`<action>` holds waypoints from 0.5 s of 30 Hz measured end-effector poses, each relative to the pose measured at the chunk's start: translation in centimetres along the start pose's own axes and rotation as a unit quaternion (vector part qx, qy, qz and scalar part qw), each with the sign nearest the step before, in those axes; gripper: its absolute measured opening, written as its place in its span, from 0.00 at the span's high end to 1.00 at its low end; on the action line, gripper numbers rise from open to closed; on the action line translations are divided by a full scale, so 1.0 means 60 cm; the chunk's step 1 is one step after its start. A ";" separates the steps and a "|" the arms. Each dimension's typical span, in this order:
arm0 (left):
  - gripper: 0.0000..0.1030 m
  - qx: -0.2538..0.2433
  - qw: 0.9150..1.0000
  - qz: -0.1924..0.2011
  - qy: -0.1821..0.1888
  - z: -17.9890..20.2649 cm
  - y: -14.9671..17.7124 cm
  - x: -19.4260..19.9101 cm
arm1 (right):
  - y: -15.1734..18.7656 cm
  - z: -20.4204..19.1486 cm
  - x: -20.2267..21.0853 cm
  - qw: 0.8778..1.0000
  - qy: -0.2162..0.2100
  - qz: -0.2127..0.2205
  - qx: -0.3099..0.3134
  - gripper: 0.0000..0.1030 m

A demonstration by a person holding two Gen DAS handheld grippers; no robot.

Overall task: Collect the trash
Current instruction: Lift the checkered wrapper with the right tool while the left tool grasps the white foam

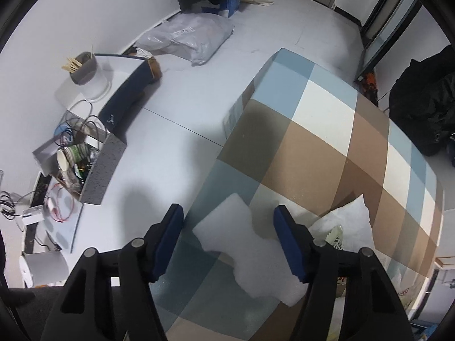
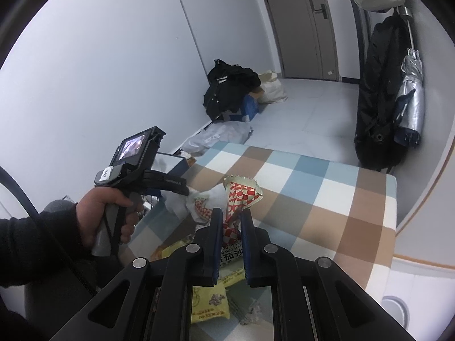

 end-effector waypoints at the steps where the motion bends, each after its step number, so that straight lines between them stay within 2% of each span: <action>1: 0.47 -0.002 1.000 0.003 -0.007 0.001 -0.001 0.001 | -0.001 0.000 0.001 1.000 0.000 0.001 0.000 0.89; 2: 0.54 -0.005 1.000 0.005 -0.012 0.002 -0.002 0.002 | -0.001 0.000 0.001 1.000 0.000 0.001 0.001 0.89; 9: 0.59 -0.002 1.000 0.002 -0.018 0.004 0.000 0.000 | 0.004 0.006 0.002 1.000 0.002 -0.001 -0.005 0.89; 10: 0.72 -0.003 1.000 0.005 -0.019 0.004 -0.001 0.002 | 0.004 0.009 0.003 1.000 0.004 -0.001 -0.008 0.89; 15: 0.72 0.010 1.000 -0.007 0.005 0.005 0.000 0.002 | 0.006 0.017 0.003 1.000 0.007 -0.002 -0.016 0.89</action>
Point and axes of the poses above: each gripper's, at about its wrist camera, not at the fingertips, and x roughly against the way its jaws point, z to its right, y to its underside, the point moved 10 cm from there along -x, roughly the way its jaws point, and after that the axes turned 11 degrees about z, right-handed, at the moved point
